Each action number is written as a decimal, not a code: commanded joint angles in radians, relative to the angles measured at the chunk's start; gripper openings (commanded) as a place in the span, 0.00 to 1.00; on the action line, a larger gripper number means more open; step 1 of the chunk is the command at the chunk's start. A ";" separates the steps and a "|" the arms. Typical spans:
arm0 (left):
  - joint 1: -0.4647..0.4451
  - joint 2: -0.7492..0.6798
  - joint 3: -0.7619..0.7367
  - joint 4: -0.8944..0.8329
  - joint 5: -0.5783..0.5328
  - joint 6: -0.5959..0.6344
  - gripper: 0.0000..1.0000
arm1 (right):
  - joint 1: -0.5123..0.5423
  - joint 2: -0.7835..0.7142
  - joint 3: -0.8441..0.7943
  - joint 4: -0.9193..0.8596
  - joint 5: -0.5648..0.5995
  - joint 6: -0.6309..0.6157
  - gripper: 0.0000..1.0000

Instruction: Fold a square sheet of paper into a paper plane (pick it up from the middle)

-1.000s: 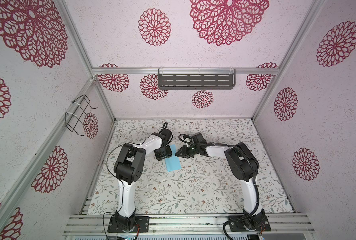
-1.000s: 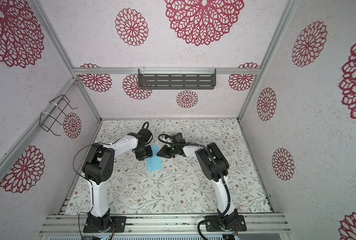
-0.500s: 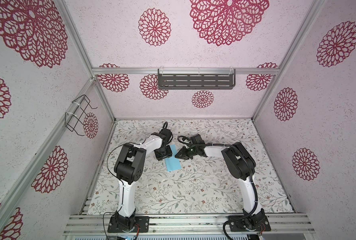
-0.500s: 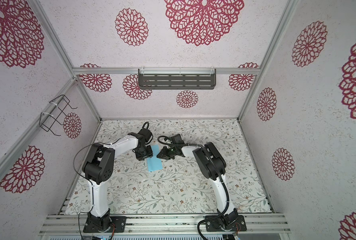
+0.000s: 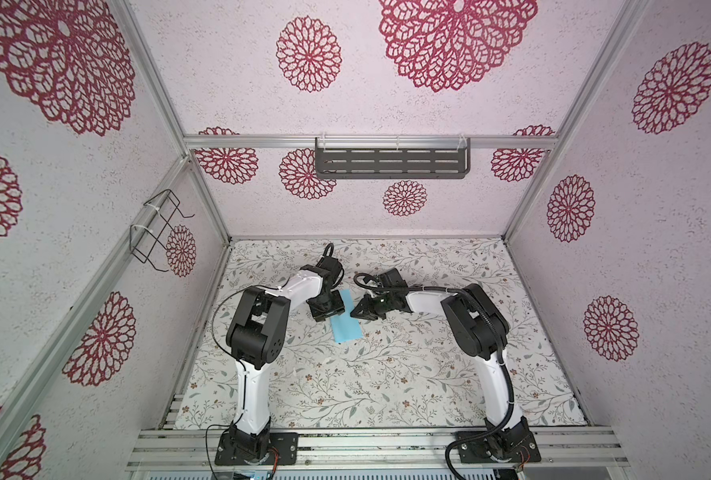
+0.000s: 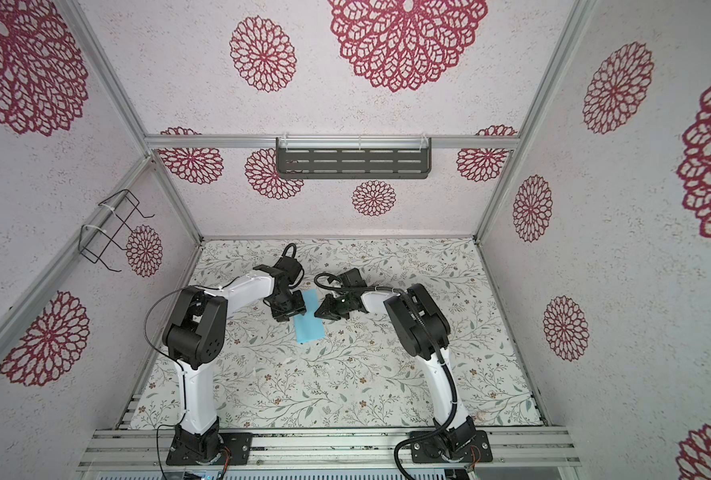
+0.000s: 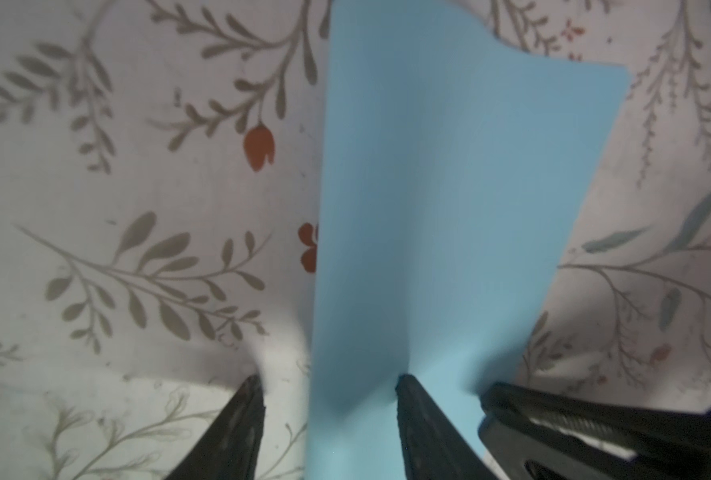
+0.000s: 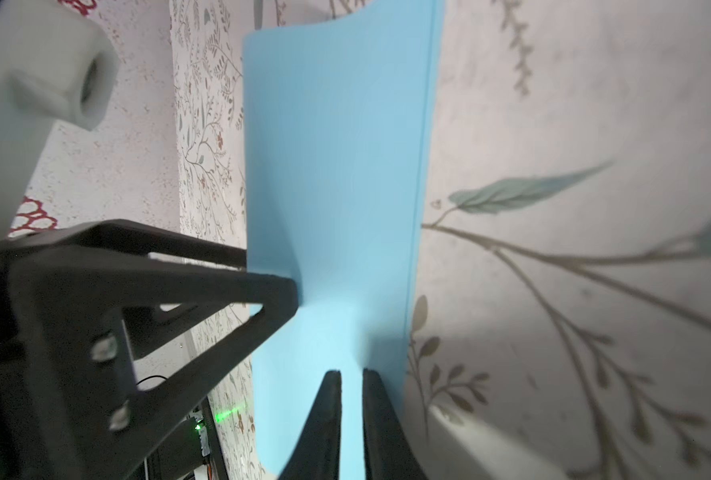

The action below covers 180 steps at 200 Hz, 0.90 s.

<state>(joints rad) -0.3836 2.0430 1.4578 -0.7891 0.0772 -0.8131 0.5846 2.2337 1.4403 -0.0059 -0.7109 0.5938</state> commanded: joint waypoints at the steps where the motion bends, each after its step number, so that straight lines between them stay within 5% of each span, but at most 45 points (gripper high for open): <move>1: 0.038 -0.175 -0.029 0.132 0.113 0.006 0.57 | 0.001 0.038 -0.013 -0.163 0.122 -0.056 0.15; 37: 0.071 -0.277 -0.197 0.410 0.274 -0.047 0.53 | 0.004 0.049 -0.003 -0.200 0.164 -0.066 0.14; 66: 0.071 -0.260 -0.285 0.525 0.337 -0.065 0.38 | 0.006 0.059 0.009 -0.218 0.182 -0.063 0.13; 120: 0.082 -0.193 -0.350 0.530 0.349 -0.031 0.16 | 0.008 0.068 0.002 -0.242 0.210 -0.060 0.12; 180: 0.107 -0.165 -0.421 0.586 0.340 -0.047 0.13 | 0.008 0.078 -0.001 -0.258 0.241 -0.046 0.12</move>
<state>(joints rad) -0.2909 1.8538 1.0515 -0.2447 0.4171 -0.8577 0.5968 2.2345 1.4754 -0.0990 -0.6498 0.5587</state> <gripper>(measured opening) 0.134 0.117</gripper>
